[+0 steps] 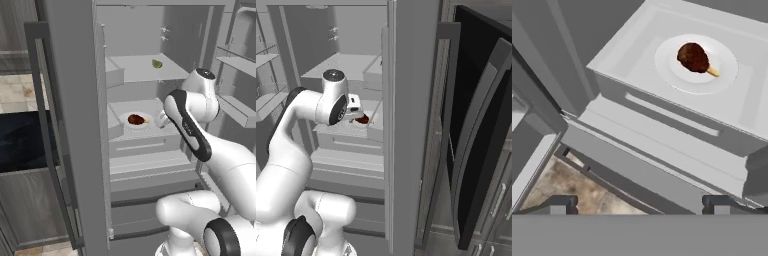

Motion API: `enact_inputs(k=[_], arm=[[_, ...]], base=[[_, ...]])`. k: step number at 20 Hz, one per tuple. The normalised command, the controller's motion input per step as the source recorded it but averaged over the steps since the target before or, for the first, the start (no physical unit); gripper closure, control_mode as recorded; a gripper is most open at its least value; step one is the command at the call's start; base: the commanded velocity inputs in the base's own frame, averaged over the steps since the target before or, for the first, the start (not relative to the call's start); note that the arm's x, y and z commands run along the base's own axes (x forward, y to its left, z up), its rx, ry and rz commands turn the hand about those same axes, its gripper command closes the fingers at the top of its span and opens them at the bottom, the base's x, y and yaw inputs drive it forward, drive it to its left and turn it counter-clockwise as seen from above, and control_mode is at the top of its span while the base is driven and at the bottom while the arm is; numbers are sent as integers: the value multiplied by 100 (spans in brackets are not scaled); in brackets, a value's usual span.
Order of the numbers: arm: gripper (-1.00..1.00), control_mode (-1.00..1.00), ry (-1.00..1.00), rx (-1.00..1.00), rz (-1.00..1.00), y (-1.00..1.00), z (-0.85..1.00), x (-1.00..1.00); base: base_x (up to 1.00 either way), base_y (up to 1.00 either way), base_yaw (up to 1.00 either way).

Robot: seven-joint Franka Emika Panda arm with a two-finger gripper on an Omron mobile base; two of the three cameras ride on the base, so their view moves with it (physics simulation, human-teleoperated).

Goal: Transport the steak from the fridge to the microwave and turn on the microwave.

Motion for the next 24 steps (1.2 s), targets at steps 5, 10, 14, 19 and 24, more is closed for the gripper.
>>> enact_inputs(k=[5,10,14,19,24], arm=[[-100,-100,0,-4,12,6,-31,40],[-100,-100,0,-3,10,0,-29,42],[-100,-100,0,-1,10,0,-27,44],[-100,-100,-1,0,10,0,-20,43],[-100,-100,-2,0,8,0,-12,43]], base=[[0,0,0],[0,0,0],[0,0,0],[0,0,0],[0,0,0]])
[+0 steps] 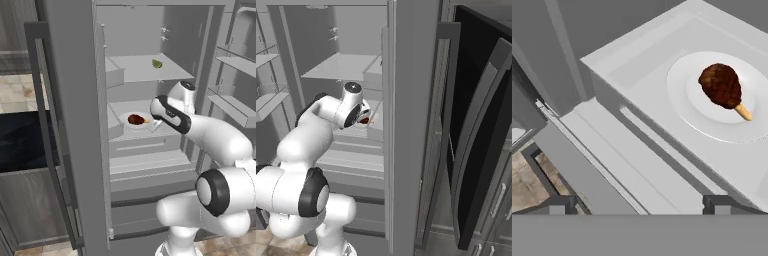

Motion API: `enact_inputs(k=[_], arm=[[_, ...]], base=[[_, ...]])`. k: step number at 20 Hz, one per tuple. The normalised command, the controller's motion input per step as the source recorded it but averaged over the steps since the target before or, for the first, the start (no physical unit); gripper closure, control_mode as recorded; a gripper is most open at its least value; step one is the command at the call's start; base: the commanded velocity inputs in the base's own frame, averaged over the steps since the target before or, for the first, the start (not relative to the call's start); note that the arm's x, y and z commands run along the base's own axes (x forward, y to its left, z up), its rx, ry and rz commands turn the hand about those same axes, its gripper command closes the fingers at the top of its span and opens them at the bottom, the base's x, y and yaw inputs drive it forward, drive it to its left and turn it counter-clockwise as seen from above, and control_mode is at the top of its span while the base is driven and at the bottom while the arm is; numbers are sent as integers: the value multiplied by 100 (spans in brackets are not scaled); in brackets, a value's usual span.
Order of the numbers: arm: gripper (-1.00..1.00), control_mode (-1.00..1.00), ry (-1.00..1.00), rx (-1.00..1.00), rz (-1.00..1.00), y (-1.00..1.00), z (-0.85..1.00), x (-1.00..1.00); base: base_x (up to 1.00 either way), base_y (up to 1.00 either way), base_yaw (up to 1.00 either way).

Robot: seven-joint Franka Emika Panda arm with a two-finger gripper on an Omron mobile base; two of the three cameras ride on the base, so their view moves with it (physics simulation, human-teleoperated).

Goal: Transport the steak from the fridge to the microwave and turn on the microwave.

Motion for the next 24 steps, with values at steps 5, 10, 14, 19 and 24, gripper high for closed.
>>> enact_inputs(k=[5,10,14,19,24], arm=[[-100,-100,0,0,6,0,-13,43],[-100,-100,0,0,4,0,-14,48],[-100,-100,0,0,3,0,-23,53],[-100,-100,0,0,3,-2,-24,47],[-100,-100,0,0,1,-4,-19,42]], base=[[0,0,0],[0,0,0],[0,0,0],[0,0,0],[0,0,0]])
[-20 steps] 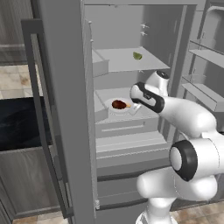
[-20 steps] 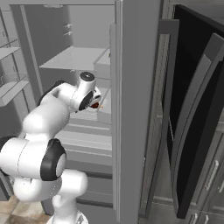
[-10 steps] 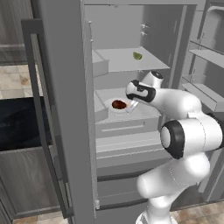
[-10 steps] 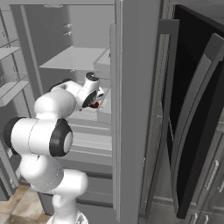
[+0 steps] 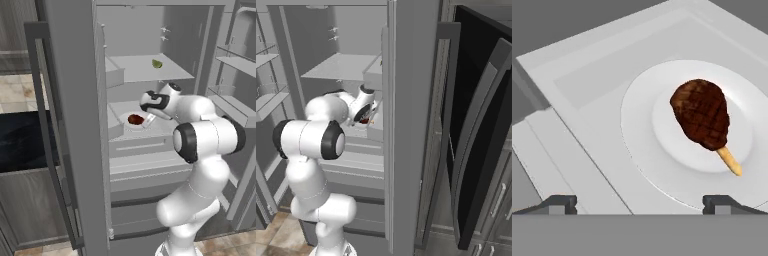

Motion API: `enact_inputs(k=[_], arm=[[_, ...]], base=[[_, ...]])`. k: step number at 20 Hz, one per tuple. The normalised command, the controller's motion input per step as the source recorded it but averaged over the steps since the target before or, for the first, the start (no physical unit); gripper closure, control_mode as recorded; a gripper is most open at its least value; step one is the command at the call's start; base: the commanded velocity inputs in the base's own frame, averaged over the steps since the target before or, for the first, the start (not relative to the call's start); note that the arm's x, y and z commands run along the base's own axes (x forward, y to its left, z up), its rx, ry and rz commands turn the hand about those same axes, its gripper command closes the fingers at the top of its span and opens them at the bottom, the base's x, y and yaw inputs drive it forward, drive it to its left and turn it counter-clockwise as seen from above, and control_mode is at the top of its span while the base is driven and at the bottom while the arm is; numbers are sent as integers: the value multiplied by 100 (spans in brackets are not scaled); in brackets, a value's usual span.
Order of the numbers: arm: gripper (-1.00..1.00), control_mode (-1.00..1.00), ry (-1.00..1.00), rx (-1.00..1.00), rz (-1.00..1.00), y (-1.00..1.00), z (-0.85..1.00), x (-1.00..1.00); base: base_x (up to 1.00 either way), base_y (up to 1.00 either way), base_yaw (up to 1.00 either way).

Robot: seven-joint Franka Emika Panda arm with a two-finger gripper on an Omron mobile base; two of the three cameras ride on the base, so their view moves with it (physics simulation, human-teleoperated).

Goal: Transport the steak from the fridge to the microwave and turn on the microwave.

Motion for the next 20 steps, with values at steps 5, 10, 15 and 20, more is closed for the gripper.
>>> enact_inputs(k=[5,10,15,20], arm=[[-100,-100,0,0,0,0,-25,50],[-100,-100,0,0,0,0,-26,59],[-100,-100,0,0,0,0,-18,57],[-100,-100,0,0,0,0,-13,42]], base=[[0,0,0],[0,0,0],[0,0,0],[0,0,0]])
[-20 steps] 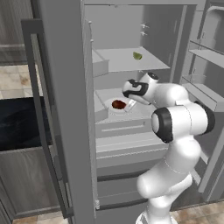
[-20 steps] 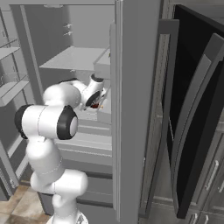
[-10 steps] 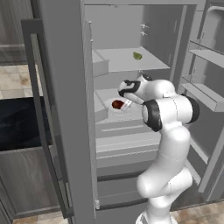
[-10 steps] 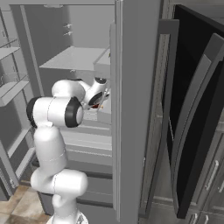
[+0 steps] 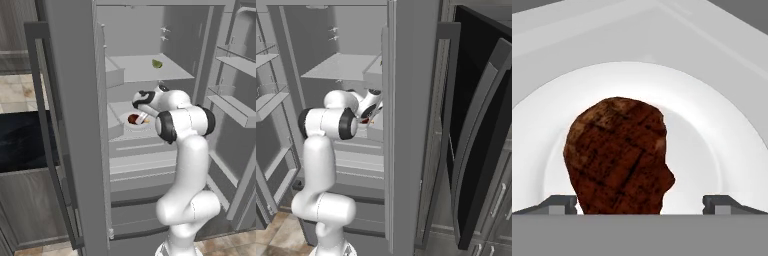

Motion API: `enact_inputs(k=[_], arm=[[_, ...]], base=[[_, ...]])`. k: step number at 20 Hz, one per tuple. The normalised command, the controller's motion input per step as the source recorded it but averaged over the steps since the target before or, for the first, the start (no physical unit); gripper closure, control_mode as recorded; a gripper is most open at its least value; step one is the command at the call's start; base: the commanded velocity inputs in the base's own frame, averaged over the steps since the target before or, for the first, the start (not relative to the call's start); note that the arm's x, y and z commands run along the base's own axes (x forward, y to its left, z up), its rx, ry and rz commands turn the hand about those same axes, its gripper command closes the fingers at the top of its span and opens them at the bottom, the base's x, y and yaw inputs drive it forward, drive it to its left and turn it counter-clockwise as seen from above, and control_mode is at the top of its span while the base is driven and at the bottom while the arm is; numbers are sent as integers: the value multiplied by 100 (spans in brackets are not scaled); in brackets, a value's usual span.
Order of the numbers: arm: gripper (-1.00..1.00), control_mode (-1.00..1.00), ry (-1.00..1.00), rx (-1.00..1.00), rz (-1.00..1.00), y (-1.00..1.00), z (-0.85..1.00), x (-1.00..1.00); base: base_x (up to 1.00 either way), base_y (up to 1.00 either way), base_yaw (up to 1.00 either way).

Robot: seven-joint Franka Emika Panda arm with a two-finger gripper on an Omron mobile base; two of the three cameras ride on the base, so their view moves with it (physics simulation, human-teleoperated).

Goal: Transport the steak from the fridge to the microwave and turn on the microwave.

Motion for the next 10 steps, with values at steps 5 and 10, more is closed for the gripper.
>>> enact_inputs(k=[5,10], arm=[[-100,-100,0,0,2,0,-17,6],[-100,-100,4,2,4,1,-60,0]], base=[[0,0,0],[0,0,0]])
